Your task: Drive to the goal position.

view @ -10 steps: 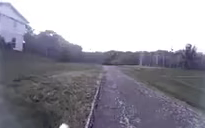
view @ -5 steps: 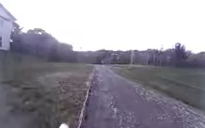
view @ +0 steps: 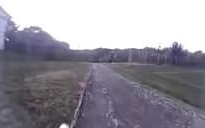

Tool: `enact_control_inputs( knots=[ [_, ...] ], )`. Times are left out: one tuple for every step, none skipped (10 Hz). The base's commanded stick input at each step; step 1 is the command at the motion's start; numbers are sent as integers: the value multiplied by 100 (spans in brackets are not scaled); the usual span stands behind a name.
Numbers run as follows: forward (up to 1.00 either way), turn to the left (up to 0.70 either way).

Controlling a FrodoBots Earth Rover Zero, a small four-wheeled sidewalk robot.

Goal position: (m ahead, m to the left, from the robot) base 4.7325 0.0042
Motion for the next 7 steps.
enact_control_inputs(
  knots=[
    [70, 0],
    [70, 0],
    [70, 0],
    [70, 0],
    [70, 0],
    [70, 0],
    [70, 0]
  ],
)
